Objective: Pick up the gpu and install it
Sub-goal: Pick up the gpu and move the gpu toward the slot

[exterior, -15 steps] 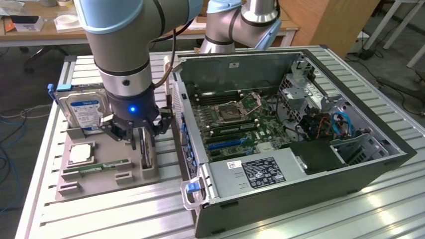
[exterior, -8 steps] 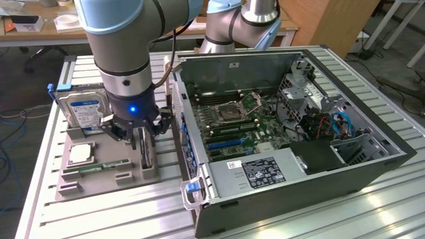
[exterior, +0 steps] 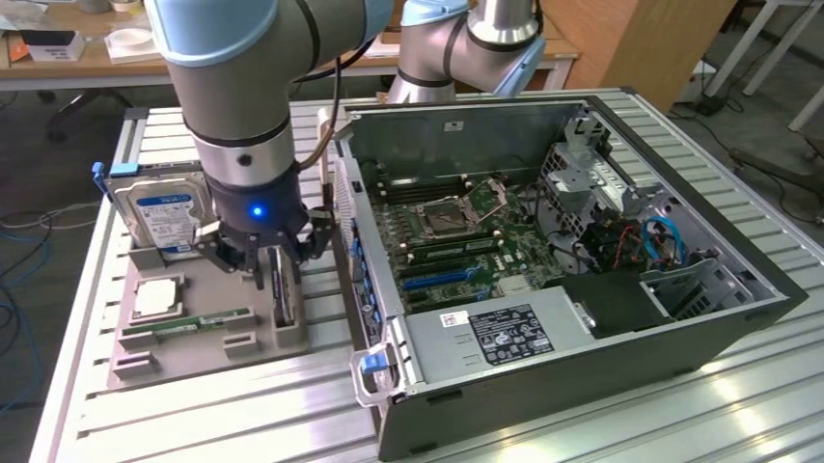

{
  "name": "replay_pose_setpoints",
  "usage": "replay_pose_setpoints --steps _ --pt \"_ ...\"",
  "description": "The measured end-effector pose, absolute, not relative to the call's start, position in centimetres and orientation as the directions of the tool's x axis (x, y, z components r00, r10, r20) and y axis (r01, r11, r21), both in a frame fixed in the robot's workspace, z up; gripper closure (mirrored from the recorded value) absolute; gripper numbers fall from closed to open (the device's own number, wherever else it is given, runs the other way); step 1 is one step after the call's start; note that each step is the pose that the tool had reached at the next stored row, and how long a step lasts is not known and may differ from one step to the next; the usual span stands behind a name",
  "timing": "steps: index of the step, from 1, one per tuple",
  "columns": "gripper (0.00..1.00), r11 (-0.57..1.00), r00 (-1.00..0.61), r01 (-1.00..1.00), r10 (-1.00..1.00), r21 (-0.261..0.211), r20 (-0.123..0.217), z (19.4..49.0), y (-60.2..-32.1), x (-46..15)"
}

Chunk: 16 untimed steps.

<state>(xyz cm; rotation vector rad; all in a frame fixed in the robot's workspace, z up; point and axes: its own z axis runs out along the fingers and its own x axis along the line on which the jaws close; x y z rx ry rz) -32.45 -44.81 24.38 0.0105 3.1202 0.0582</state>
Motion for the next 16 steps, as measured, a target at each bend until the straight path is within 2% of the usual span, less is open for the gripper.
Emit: replay_pose_setpoints --steps 16 --pt "0.53 0.999 -1.0 0.006 0.007 0.037 -0.021 23.8 -43.2 -32.4"
